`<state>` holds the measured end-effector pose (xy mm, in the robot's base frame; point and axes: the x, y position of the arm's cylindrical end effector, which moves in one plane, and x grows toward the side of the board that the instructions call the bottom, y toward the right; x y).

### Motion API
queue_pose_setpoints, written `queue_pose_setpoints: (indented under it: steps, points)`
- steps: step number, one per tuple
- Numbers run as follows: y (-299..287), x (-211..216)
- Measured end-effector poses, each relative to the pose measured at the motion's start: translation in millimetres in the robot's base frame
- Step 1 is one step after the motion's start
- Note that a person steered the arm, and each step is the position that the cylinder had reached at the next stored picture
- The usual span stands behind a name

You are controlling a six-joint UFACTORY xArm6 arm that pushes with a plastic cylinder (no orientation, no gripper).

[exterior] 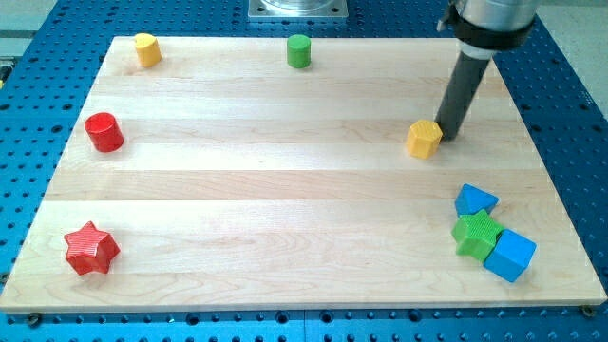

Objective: Place the green circle to the top center of the board

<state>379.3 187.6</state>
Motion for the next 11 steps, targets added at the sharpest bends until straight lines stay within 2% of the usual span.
queue_pose_setpoints:
  steps: [1, 3, 4, 5, 6, 7, 9, 10, 11]
  points:
    - [-26.0, -14.0]
    - [-45.2, 67.9]
    - [-46.4, 85.8]
    - [-44.5, -6.6]
    - [-53.0, -125.8]
    - [-82.1, -186.7]
    - [-247.2, -173.8]
    - [-254.6, -127.9]
    - [-227.7, -94.9]
